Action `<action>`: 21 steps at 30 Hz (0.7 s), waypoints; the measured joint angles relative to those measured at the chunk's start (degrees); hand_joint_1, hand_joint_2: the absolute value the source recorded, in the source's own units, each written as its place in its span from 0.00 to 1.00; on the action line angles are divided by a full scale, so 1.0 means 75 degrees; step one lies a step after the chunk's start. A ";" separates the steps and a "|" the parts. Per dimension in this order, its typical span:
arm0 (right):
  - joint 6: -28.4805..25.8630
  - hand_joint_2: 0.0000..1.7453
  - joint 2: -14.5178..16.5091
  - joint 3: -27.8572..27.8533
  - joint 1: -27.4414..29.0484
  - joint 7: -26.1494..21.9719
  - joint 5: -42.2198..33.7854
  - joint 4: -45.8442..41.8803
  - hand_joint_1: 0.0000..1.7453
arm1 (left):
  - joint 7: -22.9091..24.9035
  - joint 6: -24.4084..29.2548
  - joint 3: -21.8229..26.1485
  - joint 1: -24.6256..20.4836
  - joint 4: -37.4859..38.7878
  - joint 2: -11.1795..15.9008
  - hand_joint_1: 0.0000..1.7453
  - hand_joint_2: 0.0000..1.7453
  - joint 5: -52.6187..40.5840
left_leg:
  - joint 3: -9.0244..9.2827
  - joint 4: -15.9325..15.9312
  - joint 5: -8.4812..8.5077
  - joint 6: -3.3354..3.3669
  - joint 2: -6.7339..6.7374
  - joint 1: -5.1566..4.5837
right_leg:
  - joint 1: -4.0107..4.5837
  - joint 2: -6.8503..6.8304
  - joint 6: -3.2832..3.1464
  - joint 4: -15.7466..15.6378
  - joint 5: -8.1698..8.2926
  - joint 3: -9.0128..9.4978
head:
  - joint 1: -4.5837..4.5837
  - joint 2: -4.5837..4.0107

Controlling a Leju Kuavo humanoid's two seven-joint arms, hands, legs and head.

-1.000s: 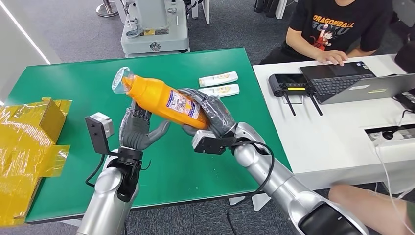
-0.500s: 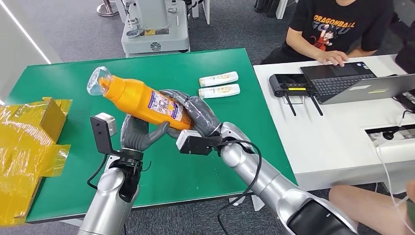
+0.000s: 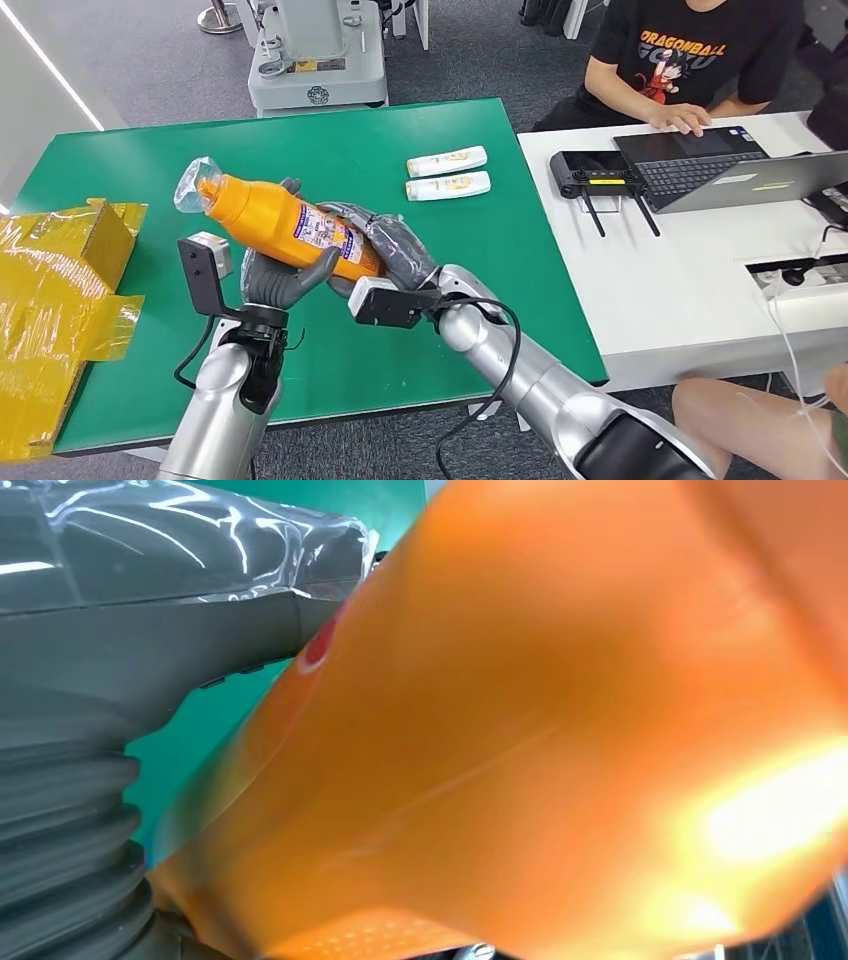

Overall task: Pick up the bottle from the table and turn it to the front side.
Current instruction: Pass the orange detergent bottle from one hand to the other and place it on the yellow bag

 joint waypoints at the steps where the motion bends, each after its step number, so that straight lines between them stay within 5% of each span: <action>1: 0.0004 1.00 0.0000 0.0002 0.0023 0.0000 0.0004 0.0018 1.00 | 0.0000 0.0001 0.0008 0.0002 0.0000 0.0002 0.00 1.00 0.0000 | 0.0000 0.0000 0.0000 0.0000 0.0000 0.0000 | 0.0000 0.0000 0.0000 0.0000 0.0000 0.0000 | 0.0000 0.0000; 21: 0.0128 1.00 -0.0263 0.0005 0.0414 0.0044 0.0240 0.0137 1.00 | 0.0004 0.0018 0.0086 0.0095 0.0008 0.0006 0.00 1.00 0.0043 | 0.0000 0.0000 0.0000 0.0000 0.0002 0.0000 | -0.0001 0.0001 0.0000 -0.0002 0.0000 -0.0003 | 0.0000 0.0000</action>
